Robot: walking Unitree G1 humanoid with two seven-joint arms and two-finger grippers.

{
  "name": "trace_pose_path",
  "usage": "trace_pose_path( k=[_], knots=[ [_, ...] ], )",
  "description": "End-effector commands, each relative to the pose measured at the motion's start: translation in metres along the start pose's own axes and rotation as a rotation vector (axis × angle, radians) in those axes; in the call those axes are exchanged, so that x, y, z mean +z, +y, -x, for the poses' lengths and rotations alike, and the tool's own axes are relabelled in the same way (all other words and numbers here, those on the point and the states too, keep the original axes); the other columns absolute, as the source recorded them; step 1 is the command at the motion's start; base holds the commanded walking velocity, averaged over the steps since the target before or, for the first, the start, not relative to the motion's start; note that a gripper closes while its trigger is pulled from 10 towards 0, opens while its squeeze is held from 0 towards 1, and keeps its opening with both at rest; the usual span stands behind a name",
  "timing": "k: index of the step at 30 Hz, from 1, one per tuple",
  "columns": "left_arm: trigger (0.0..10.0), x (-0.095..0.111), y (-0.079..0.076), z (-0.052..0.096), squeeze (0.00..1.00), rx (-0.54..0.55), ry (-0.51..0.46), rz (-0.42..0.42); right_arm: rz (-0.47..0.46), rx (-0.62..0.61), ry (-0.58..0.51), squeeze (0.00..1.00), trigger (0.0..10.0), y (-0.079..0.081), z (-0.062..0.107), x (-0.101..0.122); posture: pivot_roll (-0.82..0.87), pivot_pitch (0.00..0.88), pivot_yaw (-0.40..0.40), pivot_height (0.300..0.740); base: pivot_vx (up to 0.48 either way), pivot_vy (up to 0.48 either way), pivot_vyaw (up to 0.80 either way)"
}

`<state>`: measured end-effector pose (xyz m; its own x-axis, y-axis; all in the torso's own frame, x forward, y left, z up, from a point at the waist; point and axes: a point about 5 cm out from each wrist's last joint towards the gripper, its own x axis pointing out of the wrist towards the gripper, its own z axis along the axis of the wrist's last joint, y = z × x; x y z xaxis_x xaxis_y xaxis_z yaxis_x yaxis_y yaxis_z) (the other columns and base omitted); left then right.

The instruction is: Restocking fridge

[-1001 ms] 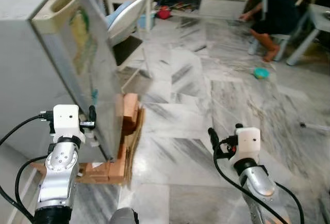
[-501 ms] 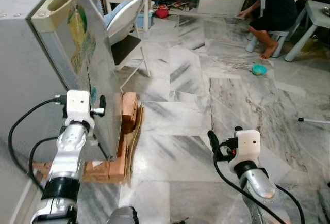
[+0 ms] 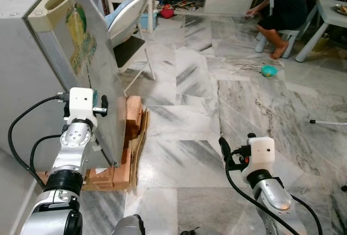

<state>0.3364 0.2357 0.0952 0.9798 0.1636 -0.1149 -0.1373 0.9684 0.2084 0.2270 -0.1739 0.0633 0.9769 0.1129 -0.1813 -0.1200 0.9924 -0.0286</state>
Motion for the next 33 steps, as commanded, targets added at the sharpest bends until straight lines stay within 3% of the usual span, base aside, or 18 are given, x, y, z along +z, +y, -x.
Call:
trace_pose_path(
  k=[1, 10, 17, 19, 21, 23, 24, 25, 27, 30, 31, 32, 33],
  knots=[
    [10.0, -0.005, 0.003, 0.000, 0.00, 0.018, 0.017, -0.012, 0.002, 0.007, 0.000, 0.00, 10.0, 0.000, 0.000, 0.002, 0.01, 0.097, -0.052, 0.740, 0.000, 0.000, 0.00],
    [10.0, 0.004, 0.000, -0.009, 0.00, 0.022, 0.015, -0.011, 0.005, 0.014, 0.004, 0.00, 10.0, 0.002, -0.001, 0.002, 0.00, 0.100, -0.052, 0.740, 0.000, 0.000, 0.00],
    [10.0, 0.026, -0.026, -0.021, 0.00, -0.089, -0.040, -0.011, 0.015, 0.015, 0.021, 0.00, 10.0, 0.002, -0.002, 0.000, 0.00, 0.100, -0.055, 0.740, 0.000, 0.000, 0.00],
    [10.0, 0.047, -0.052, -0.026, 0.00, -0.196, -0.102, -0.006, 0.068, 0.006, 0.091, 0.00, 10.0, -0.002, -0.001, -0.010, 0.00, 0.097, -0.056, 0.740, 0.000, 0.000, 0.00],
    [10.0, 0.055, -0.065, -0.027, 0.00, -0.238, -0.118, 0.001, 0.085, 0.000, 0.121, 0.00, 10.0, -0.004, -0.001, -0.014, 0.01, 0.095, -0.059, 0.740, 0.000, 0.000, 0.00],
    [10.0, 0.071, -0.111, -0.020, 0.00, -0.396, -0.154, 0.065, 0.095, -0.010, 0.190, 0.00, 10.0, -0.009, 0.001, -0.026, 0.02, 0.092, -0.061, 0.740, 0.000, 0.000, 0.00],
    [10.0, 0.071, -0.111, -0.020, 0.00, -0.396, -0.154, 0.065, 0.095, -0.010, 0.190, 0.00, 10.0, -0.009, 0.001, -0.026, 0.02, 0.092, -0.061, 0.740, 0.000, 0.000, 0.00],
    [10.0, 0.079, -0.142, -0.010, 0.00, -0.514, -0.187, 0.077, 0.092, -0.008, 0.218, 0.00, 10.0, -0.009, 0.002, -0.030, 0.02, 0.089, -0.063, 0.740, 0.000, 0.000, 0.00],
    [10.0, 0.086, -0.171, 0.003, 0.00, -0.634, -0.215, 0.095, 0.094, -0.001, 0.233, 0.00, 10.0, -0.008, 0.001, -0.032, 0.02, 0.084, -0.065, 0.740, 0.000, 0.000, 0.00],
    [10.0, 0.099, -0.226, 0.042, 0.00, -0.899, -0.283, 0.127, 0.111, 0.020, 0.237, 0.00, 10.0, -0.006, -0.002, -0.031, 0.02, 0.078, -0.066, 0.740, 0.000, 0.000, 0.00],
    [10.0, 0.102, -0.237, 0.053, 0.00, -0.957, -0.300, 0.129, 0.115, 0.027, 0.241, 0.00, 10.0, -0.005, -0.002, -0.032, 0.02, 0.076, -0.068, 0.740, 0.000, 0.000, 0.00],
    [10.0, 0.102, -0.237, 0.053, 0.00, -0.957, -0.300, 0.129, 0.115, 0.027, 0.241, 0.00, 10.0, -0.005, -0.002, -0.032, 0.02, 0.076, -0.068, 0.740, 0.000, 0.000, 0.00],
    [10.0, 0.108, -0.246, 0.062, 0.00, -0.999, -0.361, 0.095, 0.114, 0.033, 0.249, 0.00, 10.0, -0.004, -0.003, -0.032, 0.01, 0.075, -0.065, 0.740, 0.000, 0.000, 0.00]
  ],
)
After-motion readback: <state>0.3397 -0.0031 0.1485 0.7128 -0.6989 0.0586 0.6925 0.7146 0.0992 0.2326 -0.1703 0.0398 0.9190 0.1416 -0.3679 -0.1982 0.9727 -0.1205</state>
